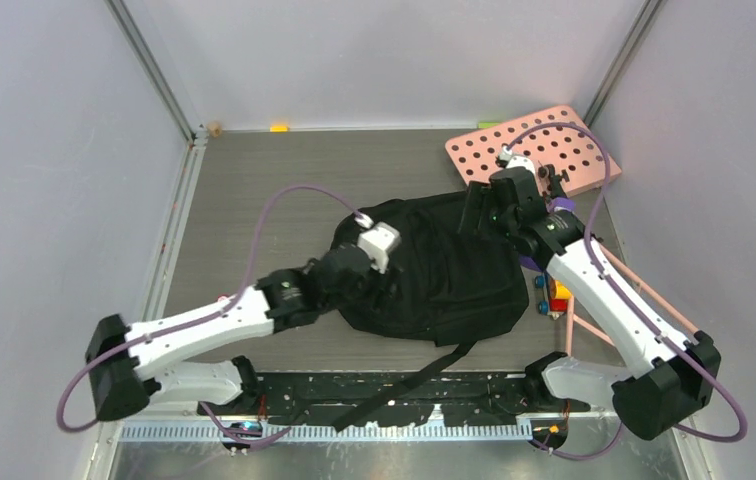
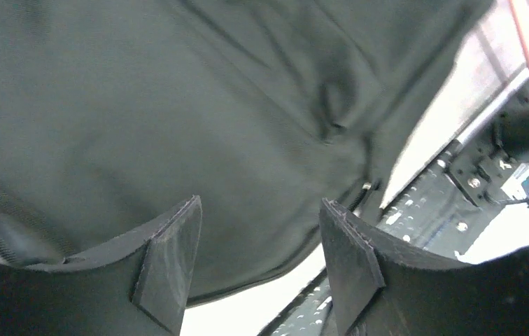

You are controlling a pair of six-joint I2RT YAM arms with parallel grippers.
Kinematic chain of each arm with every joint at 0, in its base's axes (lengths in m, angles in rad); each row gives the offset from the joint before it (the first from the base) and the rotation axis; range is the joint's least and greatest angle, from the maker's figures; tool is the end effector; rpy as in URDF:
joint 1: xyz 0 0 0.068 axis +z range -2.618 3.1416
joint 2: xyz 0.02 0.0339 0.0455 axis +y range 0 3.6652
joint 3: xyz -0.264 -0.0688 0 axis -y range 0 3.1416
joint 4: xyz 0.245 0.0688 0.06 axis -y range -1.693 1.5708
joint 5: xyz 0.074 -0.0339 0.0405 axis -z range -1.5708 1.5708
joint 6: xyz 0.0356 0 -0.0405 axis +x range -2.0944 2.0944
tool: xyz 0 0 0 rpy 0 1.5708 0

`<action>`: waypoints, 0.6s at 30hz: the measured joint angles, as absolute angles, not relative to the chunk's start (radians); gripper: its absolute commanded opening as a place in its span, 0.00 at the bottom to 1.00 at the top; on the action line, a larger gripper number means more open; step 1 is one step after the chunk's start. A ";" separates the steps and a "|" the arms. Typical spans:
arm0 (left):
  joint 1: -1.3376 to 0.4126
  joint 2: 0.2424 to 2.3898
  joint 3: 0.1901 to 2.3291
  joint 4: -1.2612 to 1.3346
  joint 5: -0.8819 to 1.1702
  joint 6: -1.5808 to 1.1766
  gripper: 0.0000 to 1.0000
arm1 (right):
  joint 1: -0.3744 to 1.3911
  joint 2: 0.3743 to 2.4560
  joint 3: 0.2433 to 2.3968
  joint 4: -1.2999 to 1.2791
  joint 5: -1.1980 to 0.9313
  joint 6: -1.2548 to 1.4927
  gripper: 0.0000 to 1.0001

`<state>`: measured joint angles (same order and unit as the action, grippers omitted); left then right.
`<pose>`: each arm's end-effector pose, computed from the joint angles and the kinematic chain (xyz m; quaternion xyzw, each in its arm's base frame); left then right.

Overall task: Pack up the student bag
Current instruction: Zip the student bag at the center of the board.

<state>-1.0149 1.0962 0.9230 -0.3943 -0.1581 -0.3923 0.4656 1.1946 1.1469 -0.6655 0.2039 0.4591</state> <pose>0.1330 -0.2035 0.3065 0.2316 0.8437 -0.2573 0.4103 0.2292 0.1071 0.3361 0.0394 0.9049 0.1017 0.4115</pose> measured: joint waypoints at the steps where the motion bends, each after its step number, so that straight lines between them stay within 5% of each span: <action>1: -1.055 1.126 0.915 -0.366 -0.165 -0.405 0.64 | 0.454 1.180 1.131 -0.675 0.214 0.462 0.79; 7: -1.232 1.356 0.928 -0.172 -0.205 -0.461 0.61 | 0.441 1.060 1.084 -0.714 0.268 0.475 0.79; 18: -1.271 1.522 0.990 -0.102 -0.294 -0.529 0.46 | 0.441 1.016 1.055 -0.724 0.296 0.480 0.78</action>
<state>-1.2705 1.5219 0.9897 -0.1024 -0.2943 -0.5285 0.4412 1.0161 1.0554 -0.7238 0.2958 0.4805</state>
